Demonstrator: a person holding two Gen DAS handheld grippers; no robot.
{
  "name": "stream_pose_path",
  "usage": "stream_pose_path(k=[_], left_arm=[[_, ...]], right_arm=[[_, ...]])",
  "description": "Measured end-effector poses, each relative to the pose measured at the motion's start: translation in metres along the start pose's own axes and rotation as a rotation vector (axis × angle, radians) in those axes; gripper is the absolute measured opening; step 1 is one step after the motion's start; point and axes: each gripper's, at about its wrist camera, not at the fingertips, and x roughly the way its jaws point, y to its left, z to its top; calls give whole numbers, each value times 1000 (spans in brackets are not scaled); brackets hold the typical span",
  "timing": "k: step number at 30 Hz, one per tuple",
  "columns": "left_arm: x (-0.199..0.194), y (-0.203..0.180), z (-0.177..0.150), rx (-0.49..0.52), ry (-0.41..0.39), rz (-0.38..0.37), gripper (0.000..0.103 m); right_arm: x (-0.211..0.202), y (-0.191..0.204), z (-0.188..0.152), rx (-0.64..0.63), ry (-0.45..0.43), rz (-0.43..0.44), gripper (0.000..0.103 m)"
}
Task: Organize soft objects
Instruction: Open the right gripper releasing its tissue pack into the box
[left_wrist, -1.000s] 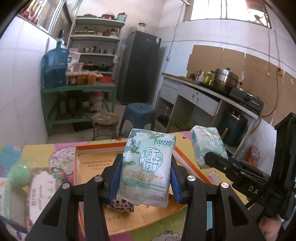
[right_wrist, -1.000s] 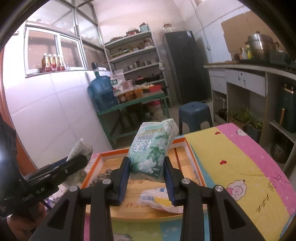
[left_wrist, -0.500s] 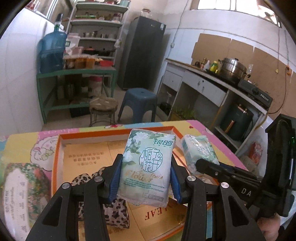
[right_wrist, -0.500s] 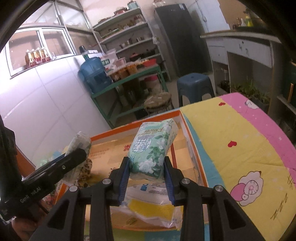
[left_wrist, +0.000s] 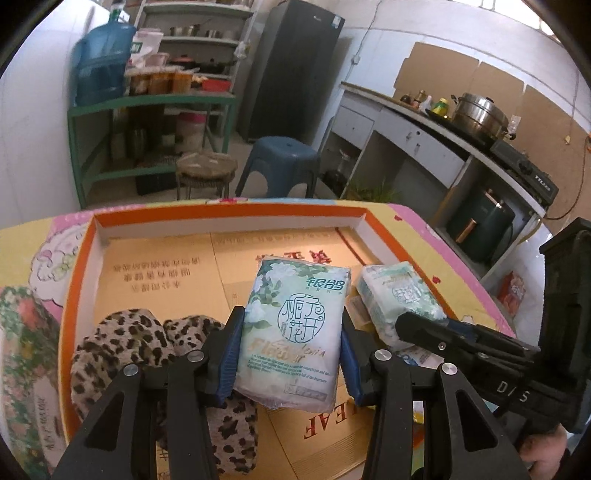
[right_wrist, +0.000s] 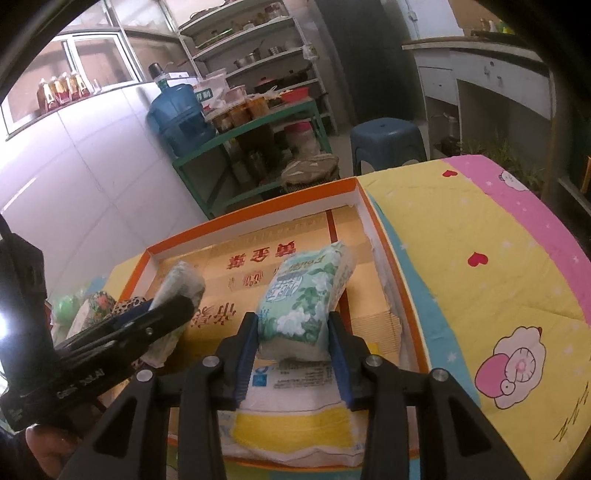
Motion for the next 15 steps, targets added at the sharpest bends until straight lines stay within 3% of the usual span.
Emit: stream_pose_path(k=[6, 11, 15], left_arm=[[10, 2, -4, -14, 25, -17, 53], [9, 2, -4, -22, 24, -13, 69], [2, 5, -4, -38, -7, -18, 74]], right_arm=[[-3, 2, -3, -6, -15, -6, 43], [-11, 3, -5, -2, -49, -15, 58], [-20, 3, -5, 4, -74, -19, 59]])
